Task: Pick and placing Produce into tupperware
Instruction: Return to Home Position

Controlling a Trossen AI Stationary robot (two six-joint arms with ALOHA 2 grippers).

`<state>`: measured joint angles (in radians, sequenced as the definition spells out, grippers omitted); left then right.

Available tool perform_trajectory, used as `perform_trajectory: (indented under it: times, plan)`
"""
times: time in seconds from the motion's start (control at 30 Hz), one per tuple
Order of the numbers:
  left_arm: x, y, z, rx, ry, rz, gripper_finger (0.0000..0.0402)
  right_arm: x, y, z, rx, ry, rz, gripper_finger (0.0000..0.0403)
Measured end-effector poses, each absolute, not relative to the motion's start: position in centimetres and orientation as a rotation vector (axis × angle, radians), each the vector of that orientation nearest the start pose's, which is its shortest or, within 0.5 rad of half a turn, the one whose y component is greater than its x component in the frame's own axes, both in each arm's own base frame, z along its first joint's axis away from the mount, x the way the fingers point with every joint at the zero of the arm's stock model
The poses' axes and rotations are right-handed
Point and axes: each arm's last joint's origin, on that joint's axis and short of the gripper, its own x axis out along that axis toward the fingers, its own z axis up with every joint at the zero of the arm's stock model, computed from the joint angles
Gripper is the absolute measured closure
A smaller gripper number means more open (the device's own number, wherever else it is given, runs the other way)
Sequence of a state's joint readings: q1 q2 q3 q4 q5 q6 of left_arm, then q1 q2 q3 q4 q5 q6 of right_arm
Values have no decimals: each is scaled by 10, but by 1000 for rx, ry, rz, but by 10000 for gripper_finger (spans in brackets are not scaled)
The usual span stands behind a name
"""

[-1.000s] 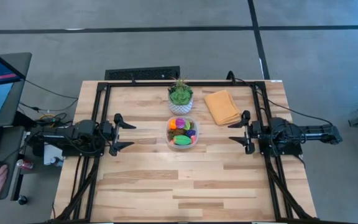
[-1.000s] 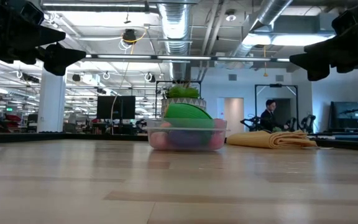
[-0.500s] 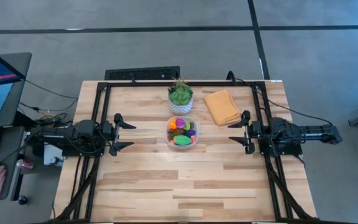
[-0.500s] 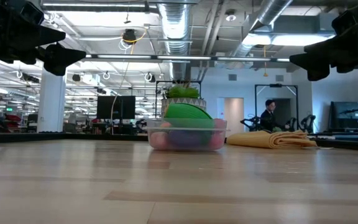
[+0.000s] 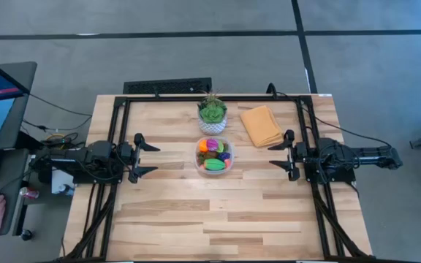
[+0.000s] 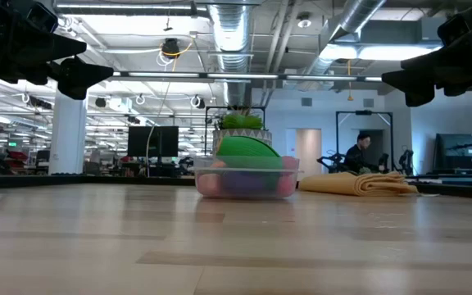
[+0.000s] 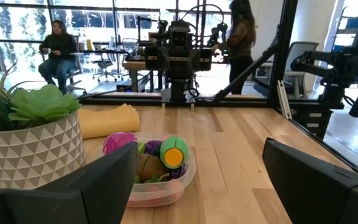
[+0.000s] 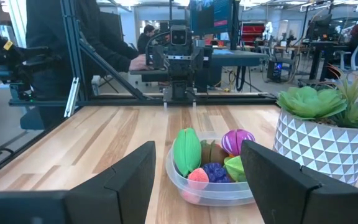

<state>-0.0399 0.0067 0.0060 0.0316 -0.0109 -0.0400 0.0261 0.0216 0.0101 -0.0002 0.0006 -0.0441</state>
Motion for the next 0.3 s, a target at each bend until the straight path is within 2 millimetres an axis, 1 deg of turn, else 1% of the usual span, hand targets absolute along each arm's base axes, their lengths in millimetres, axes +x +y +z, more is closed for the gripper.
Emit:
perform_trajectory:
  times: [0.3]
  plan:
    - [98,-4,168,-42,-30,-30,68,98,3,165,-44,11,26,142]
